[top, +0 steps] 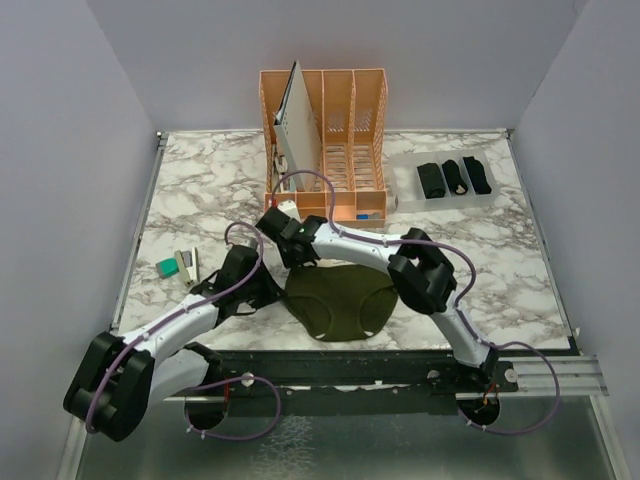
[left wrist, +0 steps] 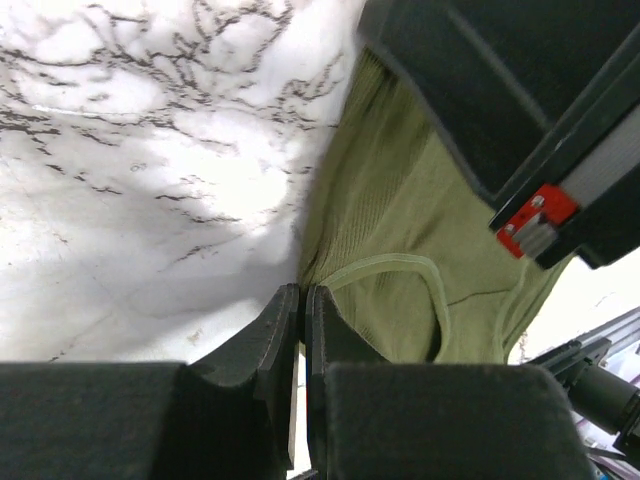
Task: Roll the underwear
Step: Fold the underwear at the center of the board.
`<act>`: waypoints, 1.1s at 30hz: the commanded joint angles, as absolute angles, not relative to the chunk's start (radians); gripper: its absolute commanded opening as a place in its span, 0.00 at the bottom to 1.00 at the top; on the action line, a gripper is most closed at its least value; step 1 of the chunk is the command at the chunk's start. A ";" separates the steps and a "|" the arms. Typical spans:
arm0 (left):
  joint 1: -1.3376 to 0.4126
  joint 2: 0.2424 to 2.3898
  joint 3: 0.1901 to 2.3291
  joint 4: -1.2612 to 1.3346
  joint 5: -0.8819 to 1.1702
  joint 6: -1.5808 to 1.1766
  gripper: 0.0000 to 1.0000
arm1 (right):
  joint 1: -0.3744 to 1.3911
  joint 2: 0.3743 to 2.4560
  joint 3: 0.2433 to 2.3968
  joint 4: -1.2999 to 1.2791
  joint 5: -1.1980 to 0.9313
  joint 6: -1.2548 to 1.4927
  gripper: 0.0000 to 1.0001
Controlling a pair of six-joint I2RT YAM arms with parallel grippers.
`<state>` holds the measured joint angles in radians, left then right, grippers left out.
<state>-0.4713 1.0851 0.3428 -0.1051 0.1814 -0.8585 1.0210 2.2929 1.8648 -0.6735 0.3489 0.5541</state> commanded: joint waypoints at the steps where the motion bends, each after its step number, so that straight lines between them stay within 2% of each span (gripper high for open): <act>1: -0.469 1.005 0.402 -0.215 0.184 -0.827 0.02 | 0.999 2.134 1.731 -0.507 0.228 0.596 0.00; 8: -0.471 0.921 0.445 -0.254 0.248 -0.810 0.02 | 0.926 1.950 1.482 -0.268 0.052 0.664 0.01; 16: -0.492 0.971 0.509 -0.238 0.323 -0.809 0.02 | 0.843 1.821 1.286 -0.122 -0.059 0.709 0.00; 24: -0.678 1.075 0.584 -0.171 0.234 -0.913 0.02 | 0.761 1.717 1.146 -0.032 -0.149 0.717 0.01; 33: -0.802 1.162 0.663 -0.080 0.157 -1.022 0.02 | 0.669 1.602 1.027 -0.009 -0.214 0.676 0.00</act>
<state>-0.7498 1.1248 0.6106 -0.1513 0.2035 -0.9565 0.7086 1.6577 1.0649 -0.0563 -0.1547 0.7033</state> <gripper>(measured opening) 0.101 0.034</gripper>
